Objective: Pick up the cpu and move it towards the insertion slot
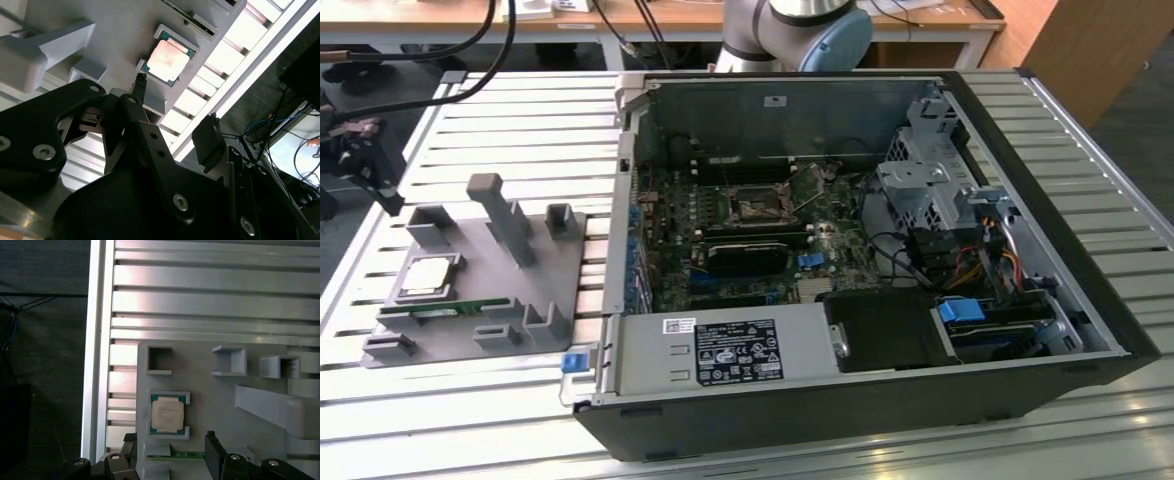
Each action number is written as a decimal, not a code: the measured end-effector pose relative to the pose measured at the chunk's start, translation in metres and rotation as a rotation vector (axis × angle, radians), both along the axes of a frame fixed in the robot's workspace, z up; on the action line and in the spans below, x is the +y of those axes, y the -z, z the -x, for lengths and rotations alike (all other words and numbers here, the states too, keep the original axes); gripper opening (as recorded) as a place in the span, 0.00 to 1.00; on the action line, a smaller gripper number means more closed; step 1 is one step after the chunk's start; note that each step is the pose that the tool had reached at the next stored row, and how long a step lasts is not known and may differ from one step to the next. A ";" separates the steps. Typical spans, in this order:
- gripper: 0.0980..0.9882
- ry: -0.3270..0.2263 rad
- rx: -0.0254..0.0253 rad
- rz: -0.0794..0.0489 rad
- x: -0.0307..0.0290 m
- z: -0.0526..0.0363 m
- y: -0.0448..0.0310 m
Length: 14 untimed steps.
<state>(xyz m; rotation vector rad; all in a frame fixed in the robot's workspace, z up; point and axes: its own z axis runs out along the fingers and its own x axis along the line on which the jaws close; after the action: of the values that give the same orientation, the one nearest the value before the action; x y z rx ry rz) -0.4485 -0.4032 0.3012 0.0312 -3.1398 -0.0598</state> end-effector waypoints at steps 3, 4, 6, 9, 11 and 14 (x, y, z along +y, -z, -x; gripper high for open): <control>0.62 0.000 -0.0001 0.000 0.0000 0.0001 0.0013; 0.62 0.000 0.0000 0.000 0.0000 0.0001 0.0017; 0.62 0.000 0.0000 0.000 0.0000 0.0002 0.0026; 0.62 0.000 0.0001 0.000 0.0000 0.0003 0.0038; 0.62 0.000 0.0000 0.000 0.0000 0.0004 0.0046; 0.62 0.000 -0.0001 0.000 0.0000 0.0004 0.0059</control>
<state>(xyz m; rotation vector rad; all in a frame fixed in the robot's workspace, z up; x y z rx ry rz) -0.4489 -0.4032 0.2954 0.0312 -3.1400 -0.0600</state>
